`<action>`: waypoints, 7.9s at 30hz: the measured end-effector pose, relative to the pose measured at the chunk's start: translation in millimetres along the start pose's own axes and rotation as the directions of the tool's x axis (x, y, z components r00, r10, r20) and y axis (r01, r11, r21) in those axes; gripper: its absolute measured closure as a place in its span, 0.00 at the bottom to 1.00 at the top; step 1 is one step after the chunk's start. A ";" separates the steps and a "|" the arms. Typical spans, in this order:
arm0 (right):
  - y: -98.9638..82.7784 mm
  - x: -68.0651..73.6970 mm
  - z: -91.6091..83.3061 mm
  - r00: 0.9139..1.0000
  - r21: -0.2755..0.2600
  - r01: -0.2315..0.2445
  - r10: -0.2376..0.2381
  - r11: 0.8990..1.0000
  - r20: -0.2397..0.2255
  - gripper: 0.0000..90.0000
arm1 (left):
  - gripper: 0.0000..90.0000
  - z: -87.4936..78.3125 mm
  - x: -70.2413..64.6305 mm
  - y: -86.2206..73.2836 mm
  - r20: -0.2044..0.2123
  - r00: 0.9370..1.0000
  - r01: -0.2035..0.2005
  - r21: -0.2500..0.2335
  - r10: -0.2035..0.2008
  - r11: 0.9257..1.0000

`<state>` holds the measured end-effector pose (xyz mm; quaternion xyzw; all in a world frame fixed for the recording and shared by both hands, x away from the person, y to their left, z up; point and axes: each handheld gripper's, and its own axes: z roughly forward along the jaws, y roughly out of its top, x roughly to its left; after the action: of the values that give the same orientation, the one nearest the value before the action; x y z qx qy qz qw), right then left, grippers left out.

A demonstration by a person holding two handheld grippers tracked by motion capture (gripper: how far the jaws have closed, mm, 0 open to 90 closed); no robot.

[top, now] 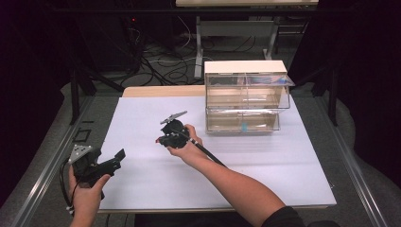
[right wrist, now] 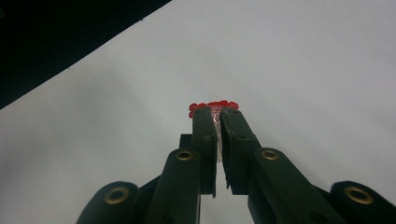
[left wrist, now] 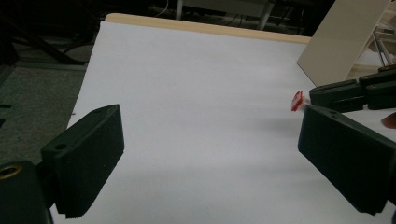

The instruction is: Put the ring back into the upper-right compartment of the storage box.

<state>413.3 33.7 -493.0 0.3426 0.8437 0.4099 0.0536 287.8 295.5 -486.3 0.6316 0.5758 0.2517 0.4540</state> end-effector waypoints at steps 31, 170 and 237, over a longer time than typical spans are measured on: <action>19.4 -15.3 -77.0 0.999 -0.009 -0.011 0.011 1.000 -0.032 0.95 | 0.08 2.3 -1.5 -0.3 0.007 1.000 0.003 0.009 -0.003 1.000; -3.2 -146.5 -271.7 0.920 -0.146 -0.204 0.241 0.968 0.310 0.95 | 0.08 10.8 -7.6 1.1 0.006 1.000 -0.006 0.027 0.005 1.000; -47.1 -130.2 -291.2 0.933 -0.170 -0.176 0.220 0.970 0.285 0.36 | 0.08 13.2 -11.7 1.1 0.009 1.000 -0.006 0.029 0.005 1.000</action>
<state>378.9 -258.2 -360.4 0.4798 0.7555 0.4147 0.1642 296.9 280.6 -489.0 0.6409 0.5755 0.2417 0.4469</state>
